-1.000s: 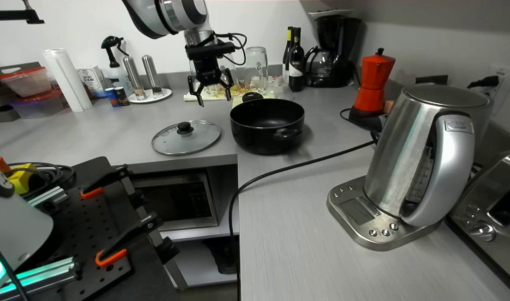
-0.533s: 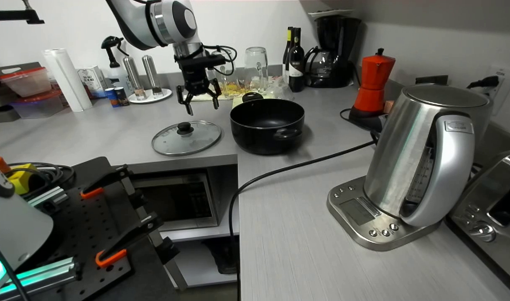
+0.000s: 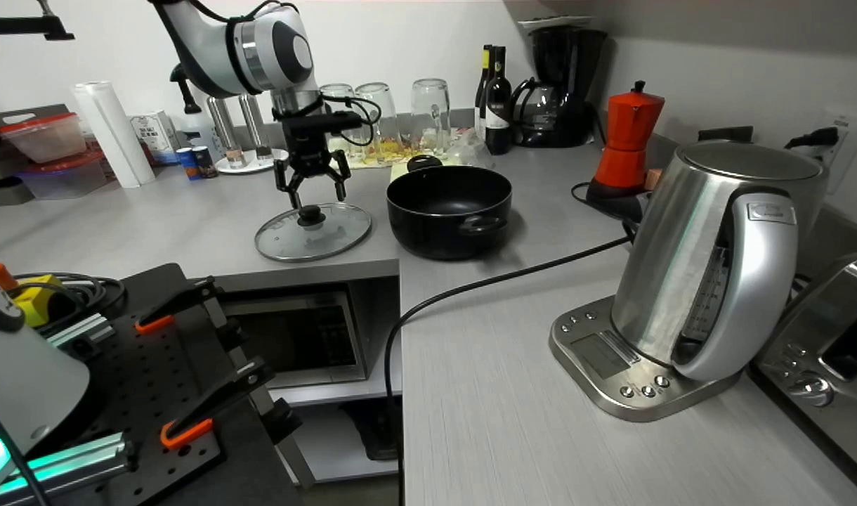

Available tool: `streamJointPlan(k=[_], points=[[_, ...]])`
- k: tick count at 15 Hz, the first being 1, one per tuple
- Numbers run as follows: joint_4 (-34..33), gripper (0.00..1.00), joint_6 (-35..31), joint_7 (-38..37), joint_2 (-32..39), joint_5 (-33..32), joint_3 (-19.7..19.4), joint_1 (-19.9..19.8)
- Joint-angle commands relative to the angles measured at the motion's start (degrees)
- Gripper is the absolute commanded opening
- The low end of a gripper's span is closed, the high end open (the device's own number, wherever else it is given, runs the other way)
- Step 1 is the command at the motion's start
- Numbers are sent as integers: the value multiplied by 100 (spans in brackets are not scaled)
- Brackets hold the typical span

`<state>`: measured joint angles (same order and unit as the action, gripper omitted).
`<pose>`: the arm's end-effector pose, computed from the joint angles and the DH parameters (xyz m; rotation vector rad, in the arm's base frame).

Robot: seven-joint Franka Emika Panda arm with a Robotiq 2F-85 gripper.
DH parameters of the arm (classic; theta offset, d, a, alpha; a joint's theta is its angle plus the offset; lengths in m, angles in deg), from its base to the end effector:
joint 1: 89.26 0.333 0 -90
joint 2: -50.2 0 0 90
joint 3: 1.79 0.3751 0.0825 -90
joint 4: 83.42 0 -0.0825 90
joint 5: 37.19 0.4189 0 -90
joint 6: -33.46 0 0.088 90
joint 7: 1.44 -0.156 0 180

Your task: Place the lid on the pot

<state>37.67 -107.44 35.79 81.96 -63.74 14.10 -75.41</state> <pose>0.5175 0.2894 0.1146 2.1883 2.0974 -0.2541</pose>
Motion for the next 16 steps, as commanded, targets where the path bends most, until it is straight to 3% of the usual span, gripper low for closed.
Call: streamJointPlan(k=[1, 9, 16], points=[[131, 100, -143, 461, 33, 140, 155, -94], [128, 100, -643, 1480, 189, 308, 394, -242], [68, 100, -657, 2051, 247, 801, 479, -411]])
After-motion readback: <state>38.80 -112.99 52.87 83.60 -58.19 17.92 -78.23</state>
